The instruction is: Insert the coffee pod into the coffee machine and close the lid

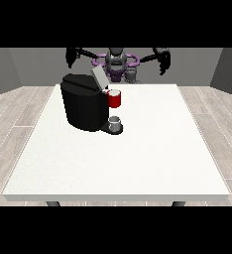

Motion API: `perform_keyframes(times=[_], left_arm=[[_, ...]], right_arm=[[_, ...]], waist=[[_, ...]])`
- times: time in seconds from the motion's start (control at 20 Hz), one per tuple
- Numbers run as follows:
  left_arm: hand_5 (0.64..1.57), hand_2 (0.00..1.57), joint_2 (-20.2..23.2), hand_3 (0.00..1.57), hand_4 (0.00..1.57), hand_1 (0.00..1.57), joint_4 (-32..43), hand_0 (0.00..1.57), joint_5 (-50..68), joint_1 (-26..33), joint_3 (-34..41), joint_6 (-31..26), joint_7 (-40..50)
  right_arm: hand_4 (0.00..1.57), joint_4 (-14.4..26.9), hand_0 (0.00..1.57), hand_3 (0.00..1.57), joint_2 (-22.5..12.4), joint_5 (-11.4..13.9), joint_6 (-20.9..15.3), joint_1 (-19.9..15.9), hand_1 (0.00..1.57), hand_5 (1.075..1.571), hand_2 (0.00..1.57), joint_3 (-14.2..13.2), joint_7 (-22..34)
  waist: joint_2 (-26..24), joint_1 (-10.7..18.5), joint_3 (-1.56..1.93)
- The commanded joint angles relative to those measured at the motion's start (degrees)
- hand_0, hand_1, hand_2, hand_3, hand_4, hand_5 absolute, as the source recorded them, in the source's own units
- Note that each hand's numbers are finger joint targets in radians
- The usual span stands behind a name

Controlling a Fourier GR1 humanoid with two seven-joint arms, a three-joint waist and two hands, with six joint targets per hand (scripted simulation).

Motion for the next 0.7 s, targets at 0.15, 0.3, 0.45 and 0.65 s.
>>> perform_keyframes(times=[0.15, 0.3, 0.45, 0.65], left_arm=[[1.571, 0.00, -1.8, 0.00, 0.35, 0.00, -5.4, 0.00, 5.2, 4.1, -1.2, -2.3, 4.9], [1.571, 0.00, -1.4, 0.00, 0.46, 0.00, -10.0, 0.00, 5.9, 4.9, -2.3, -1.2, 2.6], [1.571, 0.00, -1.9, 0.00, 0.36, 0.00, -13.8, 0.00, 11.5, 8.4, -8.8, -0.7, 6.4], [1.571, 0.00, -1.4, 0.00, 0.37, 0.00, -19.3, 0.00, 10.7, 11.2, -8.2, -3.8, 7.3]], right_arm=[[0.25, -2.2, 0.00, 0.00, -4.6, 0.0, 5.1, -2.8, 0.00, 1.571, 0.00, 0.7, 2.4], [0.00, -1.7, 0.00, 0.00, -4.4, 0.3, 3.0, -7.9, 0.00, 1.571, 0.00, -0.7, 1.1], [0.00, 2.5, 0.00, 0.00, -6.9, -2.3, 4.3, -9.0, 0.00, 1.571, 0.00, -4.6, 3.4], [0.00, 2.7, 0.00, 0.00, -5.9, -3.8, 4.1, -11.7, 0.00, 1.571, 0.00, -5.0, 5.9]], waist=[[-2.8, 3.8, 0.05], [4.9, 3.9, 0.04], [1.9, 6.5, 0.06], [4.7, 8.2, 0.05]])
